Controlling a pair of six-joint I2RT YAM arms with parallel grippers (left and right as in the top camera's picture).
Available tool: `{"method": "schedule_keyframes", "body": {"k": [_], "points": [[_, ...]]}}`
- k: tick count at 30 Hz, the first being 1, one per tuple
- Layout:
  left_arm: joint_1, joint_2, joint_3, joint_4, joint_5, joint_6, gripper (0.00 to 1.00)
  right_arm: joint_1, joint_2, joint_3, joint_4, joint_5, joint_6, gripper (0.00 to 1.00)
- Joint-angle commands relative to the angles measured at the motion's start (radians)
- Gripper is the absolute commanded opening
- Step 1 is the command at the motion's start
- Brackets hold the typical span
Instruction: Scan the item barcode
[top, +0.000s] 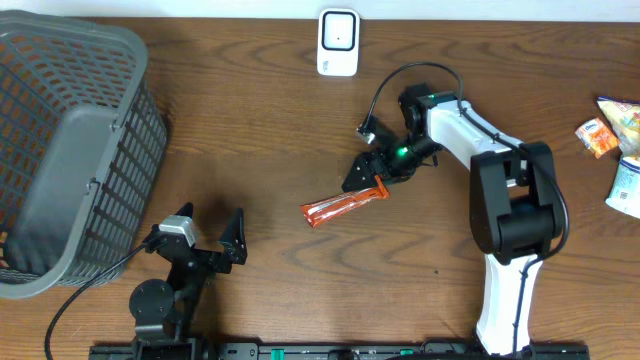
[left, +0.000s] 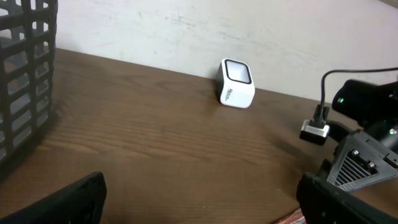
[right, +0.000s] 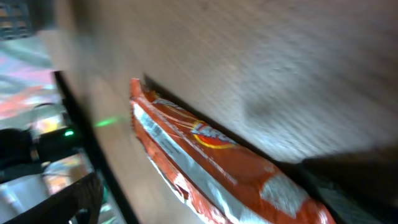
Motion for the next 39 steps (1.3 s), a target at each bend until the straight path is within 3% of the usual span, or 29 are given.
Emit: {"method": "schedule_keyframes", "body": {"k": [1,5,9,13,25,31,32,34,35,39], "points": [[0.005,0.0,-0.028,-0.012,0.016,0.002,0.98,0.018,0.185,-0.063,-0.011,0.18,-0.077,0.87],[0.005,0.0,-0.028,-0.012,0.016,0.002,0.98,0.018,0.237,-0.063,-0.032,0.272,-0.112,0.67],[0.005,0.0,-0.028,-0.012,0.016,0.002,0.98,0.028,0.282,-0.063,-0.032,0.389,-0.113,0.53],[0.005,0.0,-0.028,-0.012,0.016,0.002,0.98,0.032,0.291,-0.061,-0.025,0.396,-0.109,0.01],[0.005,0.0,-0.028,-0.012,0.016,0.002,0.98,-0.053,0.235,0.088,-0.195,0.247,-0.053,0.01],[0.005,0.0,-0.028,-0.012,0.016,0.002,0.98,-0.101,0.067,0.088,-0.254,0.136,-0.222,0.01],[0.005,0.0,-0.028,-0.012,0.016,0.002,0.98,-0.102,0.04,0.088,-0.27,0.13,-0.271,0.04],[0.005,0.0,-0.028,-0.012,0.016,0.002,0.98,-0.093,-0.006,0.088,-0.306,0.132,-0.388,0.27],[0.005,0.0,-0.028,-0.012,0.016,0.002,0.98,-0.085,-0.029,0.088,-0.325,0.131,-0.447,0.33],[0.005,0.0,-0.028,-0.012,0.016,0.002,0.98,-0.056,-0.064,0.088,-0.329,0.13,-0.47,0.41]]}}
